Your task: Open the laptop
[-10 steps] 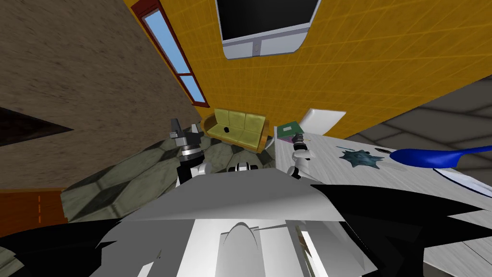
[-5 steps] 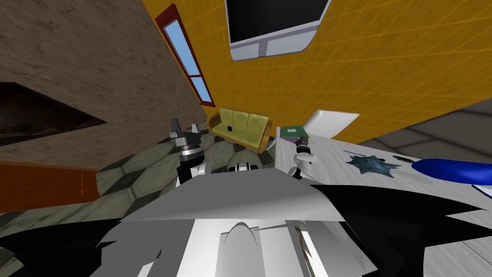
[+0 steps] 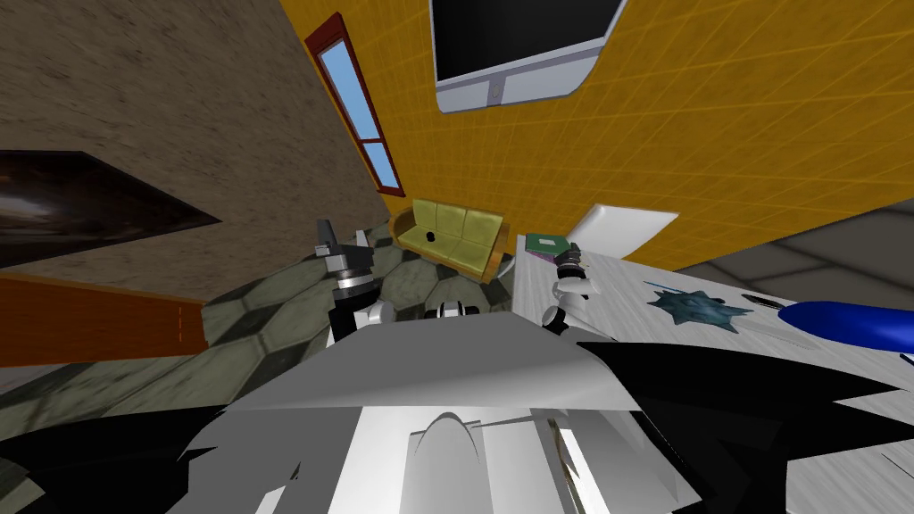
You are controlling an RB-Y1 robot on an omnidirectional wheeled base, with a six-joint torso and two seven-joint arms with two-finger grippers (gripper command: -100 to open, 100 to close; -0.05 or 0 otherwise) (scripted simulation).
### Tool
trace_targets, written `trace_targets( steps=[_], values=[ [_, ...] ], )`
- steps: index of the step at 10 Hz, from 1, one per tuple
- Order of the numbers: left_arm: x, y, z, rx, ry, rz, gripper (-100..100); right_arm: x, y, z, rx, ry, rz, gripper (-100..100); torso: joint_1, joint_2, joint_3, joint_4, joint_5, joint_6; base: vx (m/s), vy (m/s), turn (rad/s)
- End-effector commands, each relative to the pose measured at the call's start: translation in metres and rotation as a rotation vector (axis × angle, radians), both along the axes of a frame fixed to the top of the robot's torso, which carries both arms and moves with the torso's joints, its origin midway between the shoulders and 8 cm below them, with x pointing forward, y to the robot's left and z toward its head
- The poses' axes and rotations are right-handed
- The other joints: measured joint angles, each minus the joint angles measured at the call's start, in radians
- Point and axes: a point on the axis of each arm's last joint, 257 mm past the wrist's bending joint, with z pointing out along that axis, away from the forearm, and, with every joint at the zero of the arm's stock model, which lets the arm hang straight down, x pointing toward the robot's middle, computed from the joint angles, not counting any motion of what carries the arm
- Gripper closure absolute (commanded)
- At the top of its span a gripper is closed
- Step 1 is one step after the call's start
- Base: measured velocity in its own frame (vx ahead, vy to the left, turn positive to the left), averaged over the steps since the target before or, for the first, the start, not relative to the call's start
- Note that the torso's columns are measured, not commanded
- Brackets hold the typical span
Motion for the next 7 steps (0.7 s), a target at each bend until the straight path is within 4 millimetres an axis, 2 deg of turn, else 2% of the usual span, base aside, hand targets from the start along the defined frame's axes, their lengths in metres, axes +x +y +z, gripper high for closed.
trace_targets(
  steps=[1, 2, 3, 7],
  values=[
    [0.000, 0.000, 0.000, 0.000, 0.000, 0.000, 0, 0.003, -0.017, 0.021, 0.000, -0.004, -0.022, -100, 0.000, 0.000, 0.000, 0.000, 0.000, 0.000, -0.070, 0.035, 0.066],
    [0.000, 0.000, 0.000, 0.000, 0.000, 0.000, 0, 0.003, -0.015, 0.014, 0.000, 0.000, -0.017, -100, 0.001, 0.000, 0.000, 0.000, 0.000, 0.001, -0.026, 0.014, 0.008],
    [0.000, 0.000, 0.000, 0.000, 0.000, 0.000, 0, 0.002, -0.016, 0.014, 0.002, 0.000, -0.019, 0, -0.001, -0.003, -0.001, -0.001, -0.001, 0.001, -0.007, 0.004, -0.004],
    [0.000, 0.000, 0.000, 0.000, 0.000, 0.000, 0, 0.001, -0.015, 0.009, 0.008, 0.007, -0.021, 0, 0.000, -0.001, 0.000, 0.000, 0.000, 0.000, 0.000, 0.000, 0.000]
  ],
)
